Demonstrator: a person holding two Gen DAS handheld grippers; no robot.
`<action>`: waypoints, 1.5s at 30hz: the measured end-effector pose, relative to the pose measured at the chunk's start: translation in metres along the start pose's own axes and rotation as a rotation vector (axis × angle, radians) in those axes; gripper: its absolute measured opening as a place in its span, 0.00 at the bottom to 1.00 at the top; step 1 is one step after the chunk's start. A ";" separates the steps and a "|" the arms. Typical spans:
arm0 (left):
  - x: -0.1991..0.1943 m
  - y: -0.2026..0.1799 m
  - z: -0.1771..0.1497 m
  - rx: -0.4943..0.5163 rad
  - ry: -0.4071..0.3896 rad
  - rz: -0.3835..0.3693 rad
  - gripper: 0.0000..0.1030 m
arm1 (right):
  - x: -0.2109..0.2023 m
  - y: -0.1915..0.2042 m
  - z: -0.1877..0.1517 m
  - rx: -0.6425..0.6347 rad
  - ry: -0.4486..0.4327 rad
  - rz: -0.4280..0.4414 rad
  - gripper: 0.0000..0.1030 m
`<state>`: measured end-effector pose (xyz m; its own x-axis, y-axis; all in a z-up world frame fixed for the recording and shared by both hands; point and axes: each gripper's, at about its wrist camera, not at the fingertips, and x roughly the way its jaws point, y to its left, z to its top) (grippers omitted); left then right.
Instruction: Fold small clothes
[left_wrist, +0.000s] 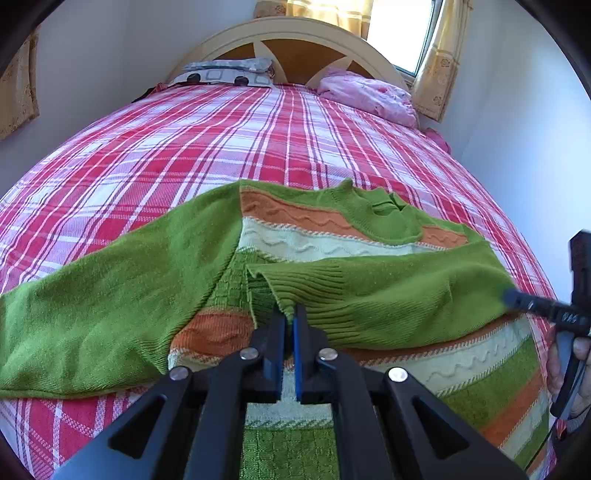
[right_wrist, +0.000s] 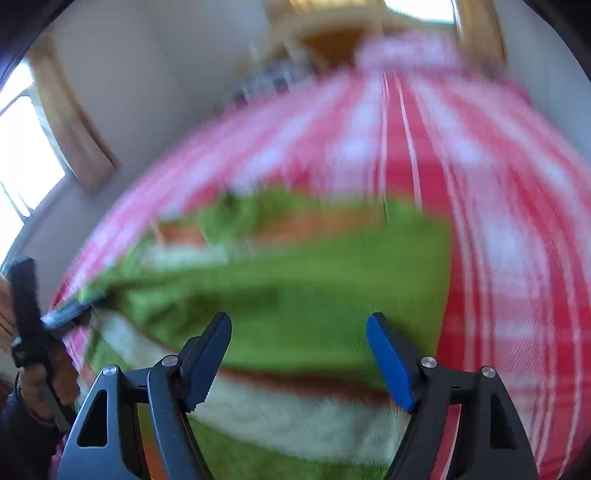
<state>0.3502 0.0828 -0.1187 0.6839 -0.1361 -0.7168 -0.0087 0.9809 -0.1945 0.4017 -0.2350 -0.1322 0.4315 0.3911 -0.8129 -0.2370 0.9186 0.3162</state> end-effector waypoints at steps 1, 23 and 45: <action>-0.001 -0.001 -0.001 0.008 -0.006 -0.001 0.04 | -0.008 0.001 -0.012 -0.025 -0.017 -0.009 0.74; -0.088 0.074 -0.040 -0.010 -0.087 0.168 0.66 | -0.003 0.063 -0.016 -0.127 -0.008 -0.179 0.75; -0.158 0.226 -0.106 -0.318 -0.084 0.490 0.73 | 0.074 0.173 -0.015 -0.316 0.042 0.041 0.75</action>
<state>0.1631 0.3108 -0.1200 0.6001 0.3471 -0.7207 -0.5480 0.8347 -0.0543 0.3797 -0.0479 -0.1444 0.3811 0.4185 -0.8244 -0.5152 0.8365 0.1865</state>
